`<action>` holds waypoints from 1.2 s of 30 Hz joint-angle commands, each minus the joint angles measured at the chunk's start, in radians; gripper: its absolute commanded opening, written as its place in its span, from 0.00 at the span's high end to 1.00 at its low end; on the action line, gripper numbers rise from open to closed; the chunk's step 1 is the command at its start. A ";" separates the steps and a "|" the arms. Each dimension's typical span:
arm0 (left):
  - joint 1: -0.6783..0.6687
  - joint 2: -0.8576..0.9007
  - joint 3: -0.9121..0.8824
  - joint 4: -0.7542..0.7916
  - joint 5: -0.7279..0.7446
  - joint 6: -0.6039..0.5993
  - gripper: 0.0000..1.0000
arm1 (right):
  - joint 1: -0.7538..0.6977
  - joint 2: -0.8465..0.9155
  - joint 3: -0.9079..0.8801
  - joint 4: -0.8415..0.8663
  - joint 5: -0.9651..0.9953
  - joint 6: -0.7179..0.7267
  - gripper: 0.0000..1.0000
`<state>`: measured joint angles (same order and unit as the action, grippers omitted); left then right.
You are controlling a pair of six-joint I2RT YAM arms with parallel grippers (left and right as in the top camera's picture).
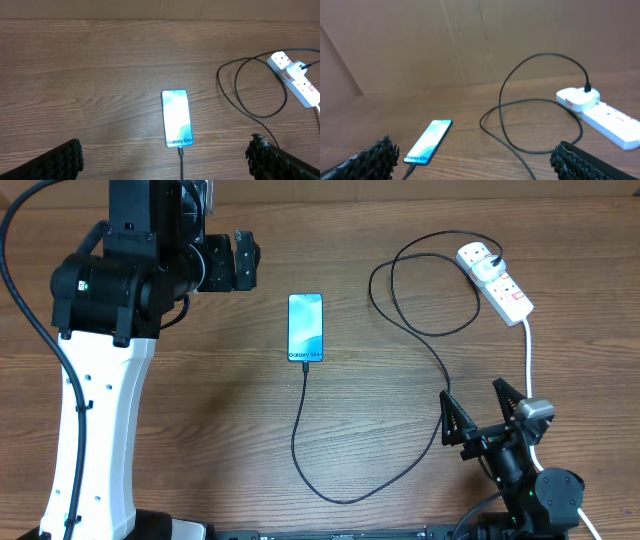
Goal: Plug charger to phone and switch on socket
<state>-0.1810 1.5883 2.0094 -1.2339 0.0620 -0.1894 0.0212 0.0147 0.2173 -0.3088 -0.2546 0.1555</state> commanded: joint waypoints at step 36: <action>0.004 0.006 0.002 0.003 -0.014 -0.017 0.00 | -0.031 -0.012 -0.209 0.240 0.082 -0.015 0.00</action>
<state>-0.1810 1.5883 2.0094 -1.2339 0.0616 -0.1894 0.0002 0.0147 0.0185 -0.0708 -0.1909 0.1532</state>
